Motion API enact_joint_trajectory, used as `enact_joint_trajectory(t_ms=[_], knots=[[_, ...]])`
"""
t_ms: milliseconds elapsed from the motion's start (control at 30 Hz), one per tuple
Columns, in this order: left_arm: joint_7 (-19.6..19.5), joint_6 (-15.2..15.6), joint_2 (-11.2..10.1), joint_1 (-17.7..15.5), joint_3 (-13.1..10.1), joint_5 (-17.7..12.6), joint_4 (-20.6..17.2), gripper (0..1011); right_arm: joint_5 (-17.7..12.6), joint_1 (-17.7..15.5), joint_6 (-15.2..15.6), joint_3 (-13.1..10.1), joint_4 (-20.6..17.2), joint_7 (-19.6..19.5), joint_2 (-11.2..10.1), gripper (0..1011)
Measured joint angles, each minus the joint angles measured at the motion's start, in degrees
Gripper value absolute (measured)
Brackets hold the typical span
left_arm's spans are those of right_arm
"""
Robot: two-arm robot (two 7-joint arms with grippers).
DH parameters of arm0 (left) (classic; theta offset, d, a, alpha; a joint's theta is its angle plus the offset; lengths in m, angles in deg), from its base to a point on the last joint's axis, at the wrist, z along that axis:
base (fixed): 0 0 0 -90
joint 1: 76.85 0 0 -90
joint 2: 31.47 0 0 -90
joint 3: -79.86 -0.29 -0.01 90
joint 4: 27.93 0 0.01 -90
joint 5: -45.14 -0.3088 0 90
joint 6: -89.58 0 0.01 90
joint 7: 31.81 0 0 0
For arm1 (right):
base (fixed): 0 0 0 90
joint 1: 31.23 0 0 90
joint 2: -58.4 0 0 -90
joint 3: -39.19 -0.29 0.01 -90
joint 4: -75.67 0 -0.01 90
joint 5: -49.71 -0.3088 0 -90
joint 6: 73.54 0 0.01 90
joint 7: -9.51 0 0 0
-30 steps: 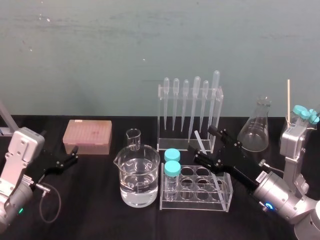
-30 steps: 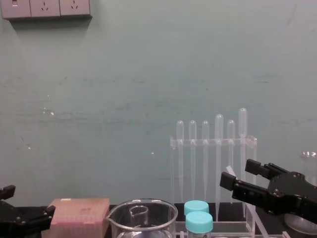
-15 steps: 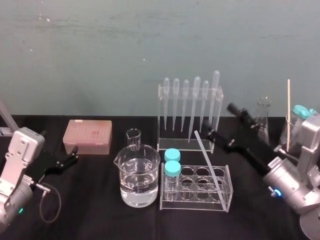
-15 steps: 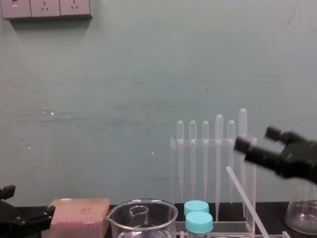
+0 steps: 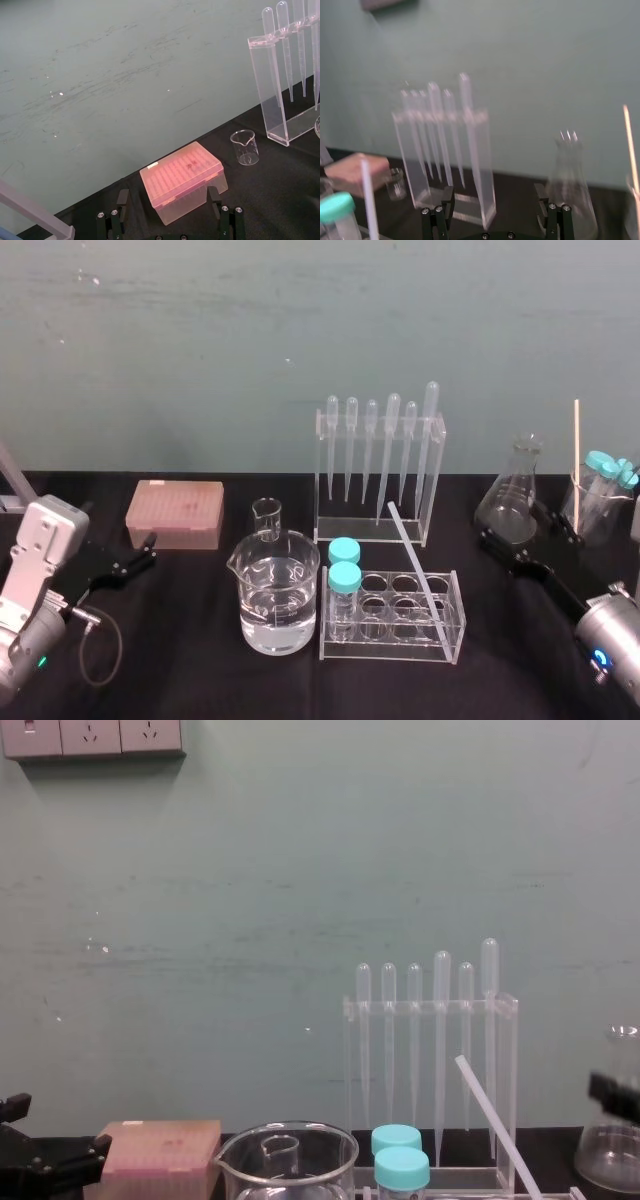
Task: Pick up the stirring rod with one hand, then place it down.
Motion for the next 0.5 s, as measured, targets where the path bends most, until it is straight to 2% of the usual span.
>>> enact_joint_trajectory(t_ms=[67, 500], knots=[[0.0, 0.0, 0.0, 0.0, 0.0, 0.0, 0.0, 1000, -0.4, -0.7, 2.0, -0.5, -0.1, -0.4, 0.1, 1000], [0.0, 0.0, 0.0, 0.0, 0.0, 0.0, 0.0, 1000, -0.3, -0.3, 1.1, -0.2, -0.1, -0.4, 0.0, 1000]])
